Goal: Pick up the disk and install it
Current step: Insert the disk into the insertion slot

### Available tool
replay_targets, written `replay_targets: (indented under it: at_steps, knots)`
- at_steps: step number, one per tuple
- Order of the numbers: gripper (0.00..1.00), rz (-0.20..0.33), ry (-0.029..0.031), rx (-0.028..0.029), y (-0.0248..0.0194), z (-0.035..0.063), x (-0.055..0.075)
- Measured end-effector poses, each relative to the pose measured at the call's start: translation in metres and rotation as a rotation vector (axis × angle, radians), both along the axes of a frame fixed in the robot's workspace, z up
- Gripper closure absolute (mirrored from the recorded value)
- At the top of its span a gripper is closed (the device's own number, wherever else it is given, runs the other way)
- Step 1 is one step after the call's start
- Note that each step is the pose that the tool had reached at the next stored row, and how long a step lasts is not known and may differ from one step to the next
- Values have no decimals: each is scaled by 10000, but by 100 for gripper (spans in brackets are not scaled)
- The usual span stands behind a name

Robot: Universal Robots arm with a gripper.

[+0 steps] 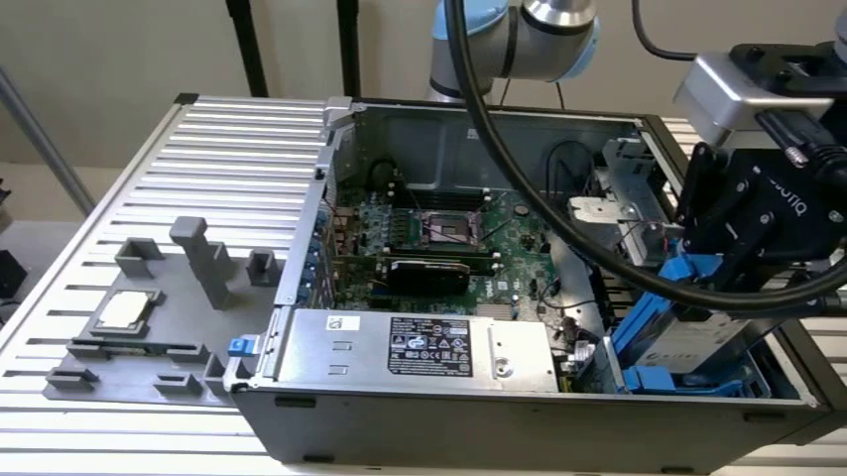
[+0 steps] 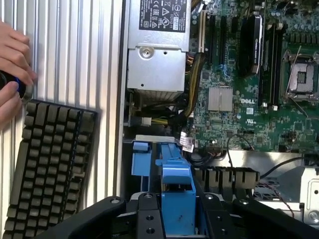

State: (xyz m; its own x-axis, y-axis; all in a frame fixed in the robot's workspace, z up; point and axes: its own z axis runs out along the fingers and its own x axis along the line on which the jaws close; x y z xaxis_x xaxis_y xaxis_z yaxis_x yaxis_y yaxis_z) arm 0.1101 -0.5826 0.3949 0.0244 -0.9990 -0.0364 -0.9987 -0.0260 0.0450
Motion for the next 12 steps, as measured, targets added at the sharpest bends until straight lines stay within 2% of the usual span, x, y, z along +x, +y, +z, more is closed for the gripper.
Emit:
replay_targets:
  at_steps: [12]
  knots:
    - [100,209,0,9,55,-143,-1]
